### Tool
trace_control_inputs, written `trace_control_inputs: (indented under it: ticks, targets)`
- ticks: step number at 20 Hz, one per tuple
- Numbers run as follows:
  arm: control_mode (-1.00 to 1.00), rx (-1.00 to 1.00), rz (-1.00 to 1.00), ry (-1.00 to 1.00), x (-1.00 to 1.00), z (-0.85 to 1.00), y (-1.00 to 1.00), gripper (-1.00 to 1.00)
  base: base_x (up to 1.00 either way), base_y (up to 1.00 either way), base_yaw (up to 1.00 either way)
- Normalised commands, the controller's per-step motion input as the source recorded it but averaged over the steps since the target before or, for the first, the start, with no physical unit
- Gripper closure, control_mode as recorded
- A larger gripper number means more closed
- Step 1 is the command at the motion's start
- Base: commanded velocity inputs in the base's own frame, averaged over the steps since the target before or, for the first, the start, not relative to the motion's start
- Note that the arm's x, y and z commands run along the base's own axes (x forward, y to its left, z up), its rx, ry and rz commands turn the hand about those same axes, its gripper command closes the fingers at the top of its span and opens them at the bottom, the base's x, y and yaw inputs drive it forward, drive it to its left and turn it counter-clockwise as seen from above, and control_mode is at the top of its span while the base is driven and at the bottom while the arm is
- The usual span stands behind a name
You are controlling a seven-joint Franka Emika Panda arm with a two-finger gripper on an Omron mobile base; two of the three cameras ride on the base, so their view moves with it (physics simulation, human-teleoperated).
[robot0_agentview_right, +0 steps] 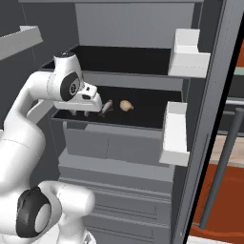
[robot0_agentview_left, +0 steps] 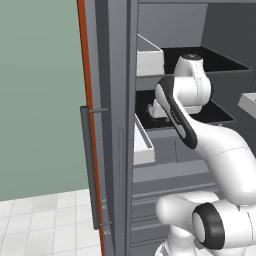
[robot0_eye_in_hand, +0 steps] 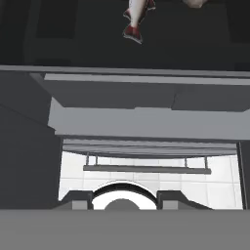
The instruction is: Move the chicken breast and fish from the second highest shelf to the top shelf to make space. Then, place the pitcher from the counter on the cleared second highest shelf.
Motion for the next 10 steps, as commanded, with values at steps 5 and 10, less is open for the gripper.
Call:
trace_control_inputs:
  ticks: [5,10]
  targets:
    - [-1.0,0.0,0.0,-0.05,0.0,-0.02,0.0,-1.0,0.0,0.0,0.0]
    - [-1.0,0.0,0.0,0.0,0.0,0.0,-0.05,-1.0,0.0,0.0,0.0]
